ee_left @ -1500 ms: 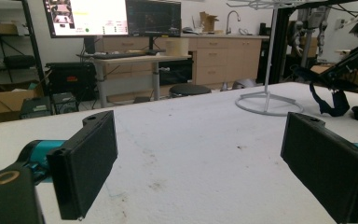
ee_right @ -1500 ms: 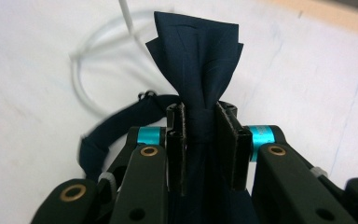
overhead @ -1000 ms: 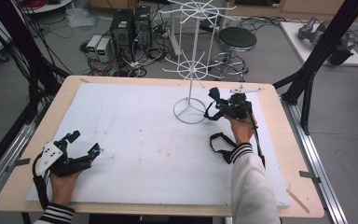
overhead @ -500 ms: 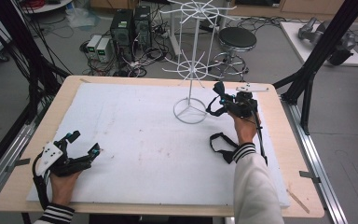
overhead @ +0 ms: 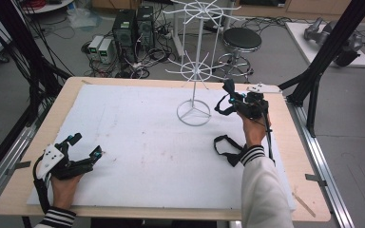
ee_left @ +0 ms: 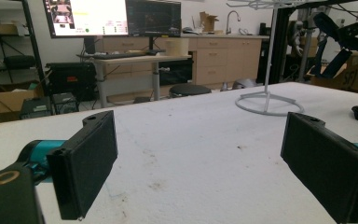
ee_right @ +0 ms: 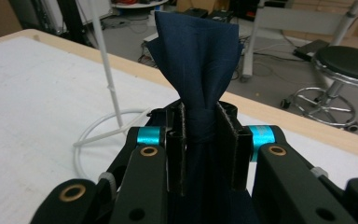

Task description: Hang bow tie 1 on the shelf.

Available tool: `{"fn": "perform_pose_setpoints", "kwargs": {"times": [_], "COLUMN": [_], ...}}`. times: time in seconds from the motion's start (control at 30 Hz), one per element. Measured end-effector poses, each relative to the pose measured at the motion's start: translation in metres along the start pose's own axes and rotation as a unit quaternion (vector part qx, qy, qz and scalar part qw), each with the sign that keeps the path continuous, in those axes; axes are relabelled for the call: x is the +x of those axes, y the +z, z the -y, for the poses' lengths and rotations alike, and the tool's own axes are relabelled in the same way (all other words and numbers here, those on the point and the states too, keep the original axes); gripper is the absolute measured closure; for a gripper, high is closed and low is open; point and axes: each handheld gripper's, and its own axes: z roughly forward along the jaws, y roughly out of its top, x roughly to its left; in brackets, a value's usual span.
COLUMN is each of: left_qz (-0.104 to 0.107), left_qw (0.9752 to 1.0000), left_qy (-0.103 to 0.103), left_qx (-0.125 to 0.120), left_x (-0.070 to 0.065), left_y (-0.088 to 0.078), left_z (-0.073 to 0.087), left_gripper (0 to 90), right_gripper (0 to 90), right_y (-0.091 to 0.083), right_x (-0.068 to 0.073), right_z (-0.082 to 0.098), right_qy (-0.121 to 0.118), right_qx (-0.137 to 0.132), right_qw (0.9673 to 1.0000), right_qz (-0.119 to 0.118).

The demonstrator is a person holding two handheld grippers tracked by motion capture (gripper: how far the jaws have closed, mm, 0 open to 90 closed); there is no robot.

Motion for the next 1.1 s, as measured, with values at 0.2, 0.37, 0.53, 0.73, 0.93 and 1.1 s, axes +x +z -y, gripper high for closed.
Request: {"fn": "perform_pose_setpoints", "kwargs": {"times": [0.2, 0.37, 0.53, 0.73, 0.93, 1.1], "left_qz": [0.0, 0.0, 0.001, 0.001, 0.001, 0.001], "left_qw": [1.0, 1.0, 1.0, 1.0, 1.0, 1.0], "left_qy": [-0.001, 0.0, 0.0, 0.0, 0.0, 0.0], "left_qx": [0.001, 0.001, 0.002, 0.002, 0.002, 0.002], "left_x": [0.0, 0.0, 0.0, 0.0, 0.0, 0.0], "left_y": [0.0, 0.0, 0.0, 0.0, 0.0, 0.0], "left_z": [0.0, 0.0, 0.0, 0.0, 0.0, 0.0], "left_gripper": [11.2, 11.2, 11.2, 11.1, 11.1, 11.2], "right_gripper": [74.8, 74.8, 74.8, 74.8, 74.8, 74.8], "right_y": [-0.011, -0.018, -0.024, -0.028, -0.033, -0.038], "right_x": [-0.002, -0.004, -0.003, 0.001, 0.007, 0.012], "right_z": [-0.005, -0.008, -0.01, -0.013, -0.022, -0.027], "right_qy": [0.004, 0.003, 0.002, -0.008, -0.017, -0.03], "right_qx": [-0.024, -0.043, -0.052, -0.061, -0.072, -0.086], "right_qw": [0.9996, 0.999, 0.9986, 0.998, 0.9972, 0.9958], "right_qz": [0.013, 0.013, 0.013, 0.011, 0.006, 0.006]}}
